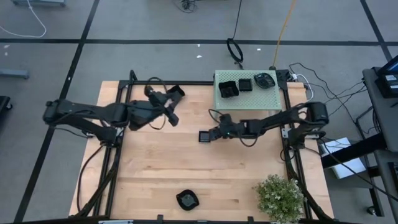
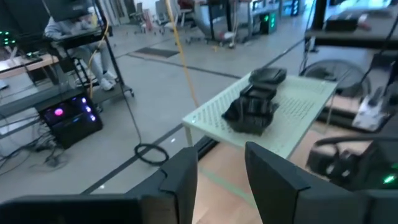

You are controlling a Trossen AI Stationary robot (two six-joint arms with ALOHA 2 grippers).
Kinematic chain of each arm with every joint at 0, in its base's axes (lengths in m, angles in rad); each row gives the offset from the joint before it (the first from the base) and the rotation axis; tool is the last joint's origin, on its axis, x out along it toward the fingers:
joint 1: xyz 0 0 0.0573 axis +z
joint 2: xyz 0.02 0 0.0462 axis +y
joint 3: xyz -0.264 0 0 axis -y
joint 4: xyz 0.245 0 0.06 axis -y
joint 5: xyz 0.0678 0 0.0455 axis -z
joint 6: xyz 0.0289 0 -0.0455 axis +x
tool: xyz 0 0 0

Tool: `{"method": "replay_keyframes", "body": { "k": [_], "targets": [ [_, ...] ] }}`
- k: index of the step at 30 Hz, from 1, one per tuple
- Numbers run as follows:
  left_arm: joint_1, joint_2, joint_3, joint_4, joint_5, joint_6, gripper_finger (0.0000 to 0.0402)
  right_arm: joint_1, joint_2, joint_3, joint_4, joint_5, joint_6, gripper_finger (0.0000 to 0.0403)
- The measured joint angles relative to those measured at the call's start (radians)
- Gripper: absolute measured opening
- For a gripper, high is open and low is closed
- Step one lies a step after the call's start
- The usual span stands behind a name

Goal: Pick & Place Mini shaped plates
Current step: Stack the black square plate on top of the square plate on the shelf

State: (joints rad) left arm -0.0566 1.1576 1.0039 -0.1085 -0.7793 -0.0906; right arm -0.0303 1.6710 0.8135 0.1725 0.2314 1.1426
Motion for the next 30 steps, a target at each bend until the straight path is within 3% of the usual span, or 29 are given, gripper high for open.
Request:
{"method": "replay_keyframes", "body": {
  "k": [5,18,22,27,30],
  "targets": [
    [-0.021,-0.053,0.000,0.001,0.001,0.001,0.0136,0.000,0.068,0.001,0.124,0.003,0.001,0.0130],
    [-0.031,-0.057,0.000,-0.002,0.000,0.071,0.0136,0.025,0.178,0.003,0.172,0.029,-0.053,0.0127],
    [-0.031,-0.058,0.000,-0.001,0.000,0.084,0.0136,0.033,0.183,0.003,0.167,0.052,-0.129,0.0096],
    [-0.030,-0.058,0.000,-0.005,0.000,0.089,0.0136,0.032,0.185,0.002,0.162,0.043,-0.141,0.0025],
    [-0.030,-0.058,0.000,-0.018,0.000,0.088,0.0136,0.032,0.186,0.002,0.168,-0.002,-0.138,0.0007]
  ]
}}
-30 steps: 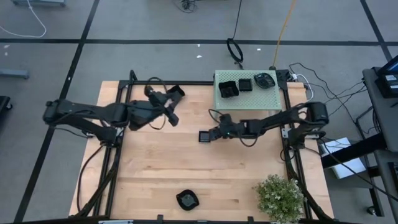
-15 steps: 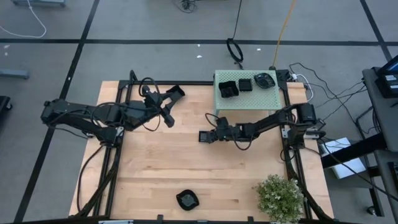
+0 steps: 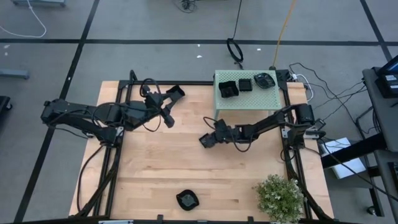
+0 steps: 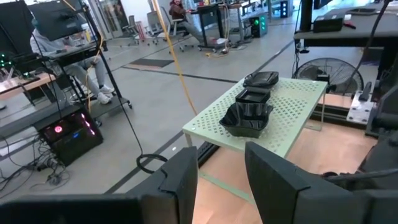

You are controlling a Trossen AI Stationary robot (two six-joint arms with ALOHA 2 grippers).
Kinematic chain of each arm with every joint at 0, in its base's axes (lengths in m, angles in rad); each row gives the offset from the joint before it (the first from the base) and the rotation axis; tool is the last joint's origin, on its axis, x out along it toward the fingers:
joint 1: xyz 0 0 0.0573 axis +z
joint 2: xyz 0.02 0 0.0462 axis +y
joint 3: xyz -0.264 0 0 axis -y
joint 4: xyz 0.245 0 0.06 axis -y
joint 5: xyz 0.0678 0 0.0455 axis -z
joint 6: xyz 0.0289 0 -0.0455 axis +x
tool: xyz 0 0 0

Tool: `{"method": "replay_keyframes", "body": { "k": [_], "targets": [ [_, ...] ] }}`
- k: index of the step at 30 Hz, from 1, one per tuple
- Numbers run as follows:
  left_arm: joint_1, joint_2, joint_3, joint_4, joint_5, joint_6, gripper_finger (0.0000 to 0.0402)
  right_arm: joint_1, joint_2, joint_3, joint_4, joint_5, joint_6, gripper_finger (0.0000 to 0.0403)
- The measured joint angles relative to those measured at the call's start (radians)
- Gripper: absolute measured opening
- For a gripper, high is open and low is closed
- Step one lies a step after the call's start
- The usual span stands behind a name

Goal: Pick & Place Mini shaped plates
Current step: Stack the black square plate on top of the square plate on the shelf

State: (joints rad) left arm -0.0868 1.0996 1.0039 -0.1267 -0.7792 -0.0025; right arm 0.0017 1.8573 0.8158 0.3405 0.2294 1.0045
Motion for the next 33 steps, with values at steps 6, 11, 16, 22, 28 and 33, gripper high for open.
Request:
{"method": "replay_keyframes", "body": {
  "k": [6,11,16,22,28,33],
  "targets": [
    [0.000,0.000,0.000,-0.018,0.000,-0.003,0.0136,0.000,-0.050,-0.006,0.024,-0.093,-0.049,0.0003],
    [0.000,0.000,0.000,-0.020,0.000,-0.003,0.0136,-0.004,-0.168,-0.004,0.034,-0.110,-0.178,0.0002],
    [0.000,0.000,0.000,-0.019,0.000,-0.003,0.0136,-0.029,-0.337,-0.004,0.029,-0.104,-0.287,0.0002],
    [0.000,0.000,0.000,-0.019,0.000,-0.007,0.0136,-0.112,-0.566,-0.003,-0.026,0.060,-0.408,0.0003],
    [0.000,0.000,0.000,-0.020,0.000,-0.006,0.0136,-0.291,-0.761,-0.003,-0.215,0.246,-0.520,0.0003],
    [0.000,0.000,0.000,-0.020,0.000,-0.006,0.0136,-0.491,-0.872,-0.003,-0.384,0.240,-0.515,0.0003]
  ]
}}
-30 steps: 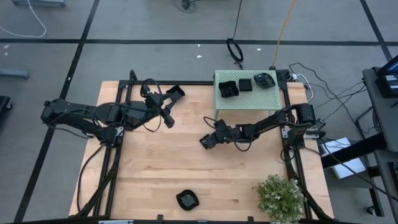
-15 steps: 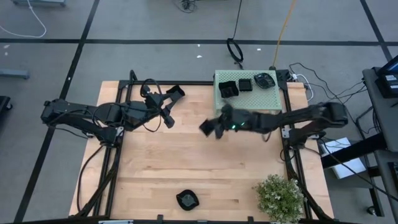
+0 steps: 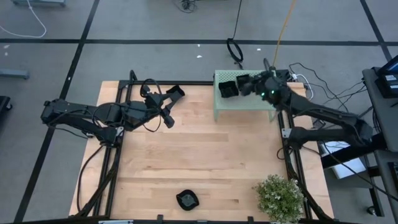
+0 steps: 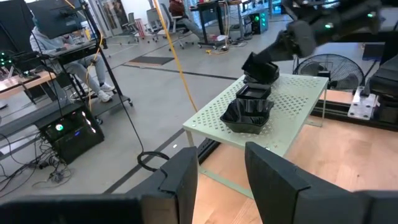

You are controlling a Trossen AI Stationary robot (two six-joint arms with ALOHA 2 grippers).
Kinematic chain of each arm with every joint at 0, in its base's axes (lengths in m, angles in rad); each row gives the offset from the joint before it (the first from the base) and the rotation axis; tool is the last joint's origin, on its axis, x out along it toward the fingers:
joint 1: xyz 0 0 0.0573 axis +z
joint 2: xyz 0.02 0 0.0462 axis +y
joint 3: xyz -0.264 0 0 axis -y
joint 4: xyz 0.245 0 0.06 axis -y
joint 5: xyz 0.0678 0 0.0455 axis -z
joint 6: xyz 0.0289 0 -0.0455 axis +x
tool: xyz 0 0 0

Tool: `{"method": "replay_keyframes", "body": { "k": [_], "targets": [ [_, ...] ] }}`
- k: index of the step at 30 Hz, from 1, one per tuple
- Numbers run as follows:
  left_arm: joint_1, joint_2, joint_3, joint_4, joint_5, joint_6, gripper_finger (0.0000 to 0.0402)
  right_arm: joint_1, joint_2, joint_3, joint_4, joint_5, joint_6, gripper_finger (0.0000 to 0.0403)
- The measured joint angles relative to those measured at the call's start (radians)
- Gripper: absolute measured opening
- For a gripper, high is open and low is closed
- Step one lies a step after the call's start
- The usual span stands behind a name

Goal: Pick & Place Mini shaped plates
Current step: Stack the black square plate on top of the square plate on the shelf

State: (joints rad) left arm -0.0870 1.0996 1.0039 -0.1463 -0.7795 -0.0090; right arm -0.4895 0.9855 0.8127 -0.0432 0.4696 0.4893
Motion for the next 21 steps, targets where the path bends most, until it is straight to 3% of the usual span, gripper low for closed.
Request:
{"method": "replay_keyframes", "body": {
  "k": [7,21],
  "targets": [
    [0.001,0.000,0.000,0.000,-0.003,0.017,0.0136,-0.173,-0.011,0.000,-0.122,-0.187,0.109,0.0004],
    [0.001,0.000,0.000,0.000,-0.008,0.058,0.0136,-0.223,0.074,0.000,-0.104,-0.187,0.101,0.0004]
  ]
}}
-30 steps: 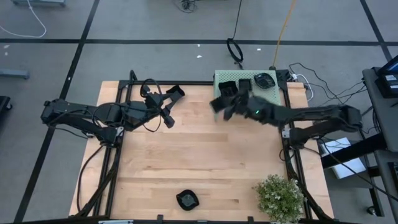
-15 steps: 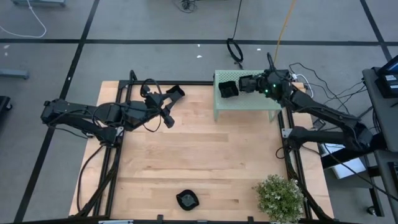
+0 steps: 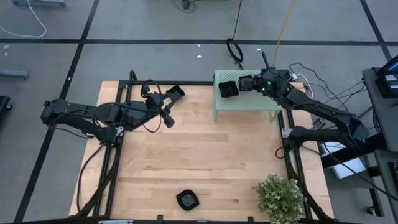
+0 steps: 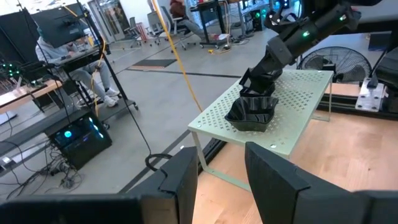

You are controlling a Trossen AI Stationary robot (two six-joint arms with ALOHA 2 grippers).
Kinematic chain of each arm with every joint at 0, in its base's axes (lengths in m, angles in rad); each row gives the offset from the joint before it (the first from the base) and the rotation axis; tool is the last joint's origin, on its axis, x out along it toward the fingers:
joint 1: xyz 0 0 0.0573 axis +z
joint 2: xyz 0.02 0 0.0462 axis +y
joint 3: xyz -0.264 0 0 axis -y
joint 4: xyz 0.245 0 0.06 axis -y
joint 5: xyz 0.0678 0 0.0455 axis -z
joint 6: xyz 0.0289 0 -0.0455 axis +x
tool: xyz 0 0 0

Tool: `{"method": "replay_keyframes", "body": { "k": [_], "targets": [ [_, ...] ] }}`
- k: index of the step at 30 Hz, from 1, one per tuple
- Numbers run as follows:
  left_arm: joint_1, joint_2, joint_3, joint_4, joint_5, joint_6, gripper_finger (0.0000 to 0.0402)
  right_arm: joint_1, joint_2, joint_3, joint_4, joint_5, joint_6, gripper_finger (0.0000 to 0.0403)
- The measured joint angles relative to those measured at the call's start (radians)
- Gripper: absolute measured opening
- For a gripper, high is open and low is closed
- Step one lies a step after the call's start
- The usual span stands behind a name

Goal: Pick & Place Mini shaped plates
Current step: Stack the black square plate on top of the square plate on the shelf, then stack the black distorted square plate on top of the distorted square plate on the shelf

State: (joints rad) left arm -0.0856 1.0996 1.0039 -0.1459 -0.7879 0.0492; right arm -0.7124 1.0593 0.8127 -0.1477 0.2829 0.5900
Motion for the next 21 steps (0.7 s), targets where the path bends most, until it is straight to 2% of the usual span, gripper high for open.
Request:
{"method": "replay_keyframes", "body": {
  "k": [9,16,21],
  "targets": [
    [0.000,0.000,0.000,0.000,0.000,-0.002,0.0136,0.000,0.019,0.000,0.004,0.001,-0.025,0.0016],
    [0.000,0.000,0.000,0.000,0.000,-0.002,0.0136,0.000,0.018,0.000,0.063,0.002,-0.069,0.0084],
    [0.000,0.000,0.000,-0.004,0.000,-0.004,0.0136,0.000,-0.011,0.000,0.084,0.010,-0.168,0.0133]
  ]
}}
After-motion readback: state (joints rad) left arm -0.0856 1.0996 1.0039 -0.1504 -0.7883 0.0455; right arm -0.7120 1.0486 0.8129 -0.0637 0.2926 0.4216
